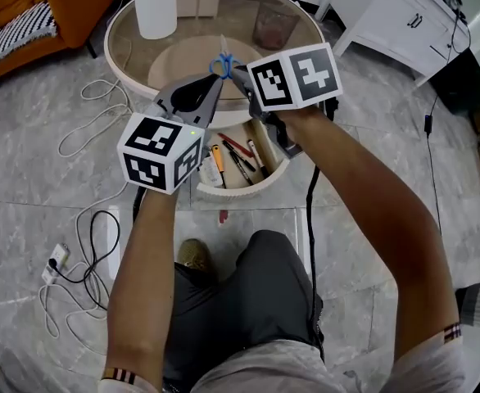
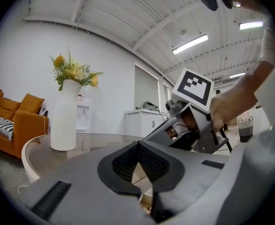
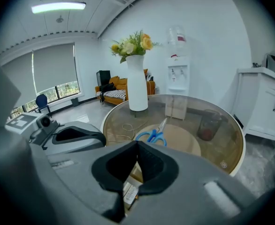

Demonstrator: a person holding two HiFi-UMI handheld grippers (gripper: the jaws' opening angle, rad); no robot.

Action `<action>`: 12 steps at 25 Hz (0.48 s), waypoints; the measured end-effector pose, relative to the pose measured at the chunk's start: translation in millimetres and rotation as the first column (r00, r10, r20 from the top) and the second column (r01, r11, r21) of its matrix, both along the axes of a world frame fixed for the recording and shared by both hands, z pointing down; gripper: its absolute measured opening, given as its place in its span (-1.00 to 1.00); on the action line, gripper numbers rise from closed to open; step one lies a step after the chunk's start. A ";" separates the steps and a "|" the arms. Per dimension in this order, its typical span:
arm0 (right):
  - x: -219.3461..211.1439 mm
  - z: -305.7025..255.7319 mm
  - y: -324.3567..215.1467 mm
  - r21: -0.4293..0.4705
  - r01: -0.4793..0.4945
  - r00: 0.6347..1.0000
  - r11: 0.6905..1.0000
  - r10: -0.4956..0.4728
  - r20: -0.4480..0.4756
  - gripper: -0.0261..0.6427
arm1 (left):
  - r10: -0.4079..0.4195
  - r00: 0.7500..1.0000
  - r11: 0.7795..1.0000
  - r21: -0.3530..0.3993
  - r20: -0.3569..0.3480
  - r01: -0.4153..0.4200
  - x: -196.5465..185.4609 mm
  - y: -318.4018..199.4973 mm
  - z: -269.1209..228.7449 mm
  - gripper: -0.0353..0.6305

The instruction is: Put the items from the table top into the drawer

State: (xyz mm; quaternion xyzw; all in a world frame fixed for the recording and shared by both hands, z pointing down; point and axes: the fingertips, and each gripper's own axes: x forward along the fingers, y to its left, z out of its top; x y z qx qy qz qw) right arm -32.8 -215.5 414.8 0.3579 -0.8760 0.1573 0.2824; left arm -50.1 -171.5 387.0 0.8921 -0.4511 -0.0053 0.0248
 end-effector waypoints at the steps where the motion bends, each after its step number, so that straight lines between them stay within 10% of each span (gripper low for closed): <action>1: -1.3 2.1 -4.3 -0.010 -0.009 1.000 1.000 0.009 -0.014 -0.92 | -0.001 1.000 1.000 -0.001 -0.006 0.001 -0.5 -1.6 -0.5 -0.90; 12: -9.1 22.6 -42.6 -0.097 -0.098 0.991 0.990 0.088 -0.102 -0.75 | -0.006 1.000 1.000 -0.004 0.003 0.006 -12.3 -11.9 -3.3 -0.90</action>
